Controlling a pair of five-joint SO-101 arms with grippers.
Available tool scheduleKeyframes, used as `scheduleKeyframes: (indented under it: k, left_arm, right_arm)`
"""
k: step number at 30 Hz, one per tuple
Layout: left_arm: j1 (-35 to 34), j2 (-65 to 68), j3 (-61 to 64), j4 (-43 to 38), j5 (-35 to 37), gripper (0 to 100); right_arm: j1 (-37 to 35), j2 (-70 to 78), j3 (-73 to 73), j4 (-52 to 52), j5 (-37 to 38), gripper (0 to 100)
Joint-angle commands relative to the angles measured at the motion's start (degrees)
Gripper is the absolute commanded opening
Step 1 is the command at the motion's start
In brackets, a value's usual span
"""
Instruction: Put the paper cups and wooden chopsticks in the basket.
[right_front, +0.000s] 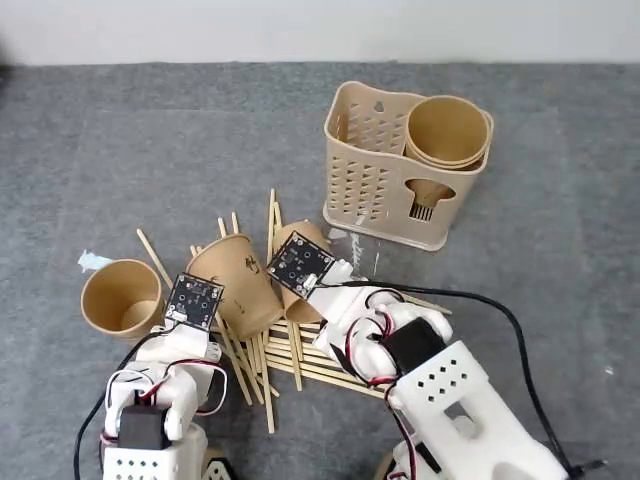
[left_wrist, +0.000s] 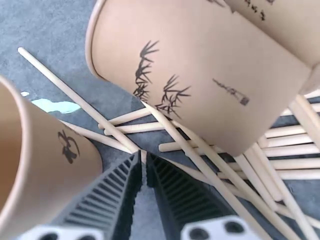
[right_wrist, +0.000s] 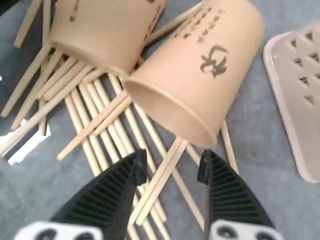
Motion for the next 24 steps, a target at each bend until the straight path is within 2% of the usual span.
scheduleKeyframes:
  k: [1, 13, 17, 21, 24]
  left_arm:
    - [-0.26, -0.79, -0.31, 0.18, -0.09, 2]
    - [-0.26, -0.79, -0.31, 0.18, -0.09, 2]
    - [-0.26, -0.79, -0.31, 0.18, -0.09, 2]
    - [-0.26, -0.79, -0.31, 0.18, -0.09, 2]
    - [-0.26, -0.79, -0.31, 0.18, -0.09, 2]
  right_arm:
    - [-0.40, -1.27, 0.35, -3.65, 0.62, 18.8]
    - [0.31, -1.27, 7.47, -16.66, 0.53, 18.7]
    - [2.95, -1.27, 9.49, -21.76, 0.53, 18.7]
    - [5.93, -1.27, 9.76, -22.64, 0.18, 18.5]
    - [6.81, -1.27, 9.76, -22.55, 0.26, 12.6]
